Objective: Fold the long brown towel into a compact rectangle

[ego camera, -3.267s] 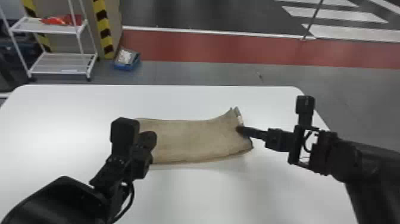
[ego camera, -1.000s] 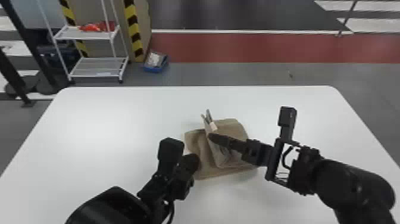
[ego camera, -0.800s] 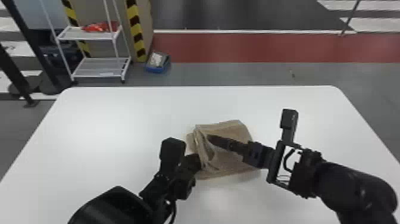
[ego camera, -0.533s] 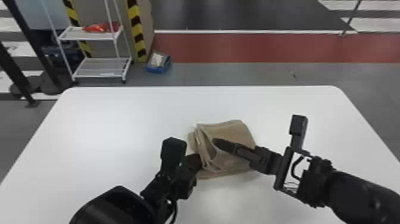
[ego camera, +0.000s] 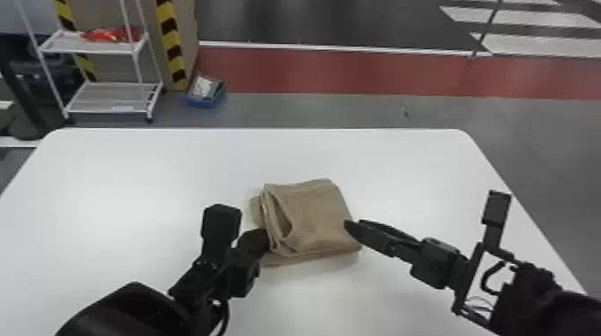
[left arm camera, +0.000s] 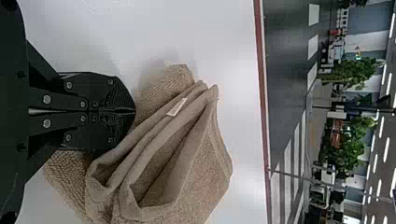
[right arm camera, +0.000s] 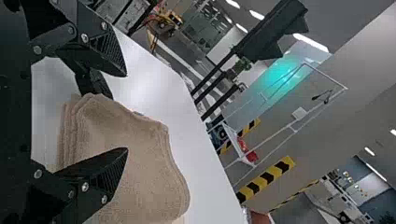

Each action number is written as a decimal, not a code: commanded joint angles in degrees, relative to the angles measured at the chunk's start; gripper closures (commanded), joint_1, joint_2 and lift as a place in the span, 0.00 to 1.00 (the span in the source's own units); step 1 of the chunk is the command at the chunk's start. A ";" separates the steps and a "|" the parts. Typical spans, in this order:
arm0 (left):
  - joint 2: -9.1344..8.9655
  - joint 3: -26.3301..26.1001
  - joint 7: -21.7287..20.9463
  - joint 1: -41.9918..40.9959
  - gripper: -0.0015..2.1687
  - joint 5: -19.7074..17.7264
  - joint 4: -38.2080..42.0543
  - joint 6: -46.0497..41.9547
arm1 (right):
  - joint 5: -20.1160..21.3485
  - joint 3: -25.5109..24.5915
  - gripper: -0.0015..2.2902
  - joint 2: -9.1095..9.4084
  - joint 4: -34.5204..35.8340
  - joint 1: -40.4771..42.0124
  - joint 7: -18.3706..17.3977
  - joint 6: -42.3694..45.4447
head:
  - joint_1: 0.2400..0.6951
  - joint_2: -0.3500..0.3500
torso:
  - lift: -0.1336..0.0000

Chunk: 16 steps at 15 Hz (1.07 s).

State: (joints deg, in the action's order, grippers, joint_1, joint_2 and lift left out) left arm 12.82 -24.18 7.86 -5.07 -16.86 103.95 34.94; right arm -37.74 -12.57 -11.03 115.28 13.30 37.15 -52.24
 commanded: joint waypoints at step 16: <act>3.27 8.36 -0.31 -8.47 0.27 -2.74 7.85 -7.03 | 25.70 10.63 0.89 2.07 -19.13 -13.65 -4.72 4.29 | 1.00 0.35 | 0.08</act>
State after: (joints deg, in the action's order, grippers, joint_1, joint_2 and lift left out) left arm 15.12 -18.18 7.75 -11.31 -19.14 110.32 30.78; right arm -12.64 -4.07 -9.11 101.94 4.68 32.86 -49.18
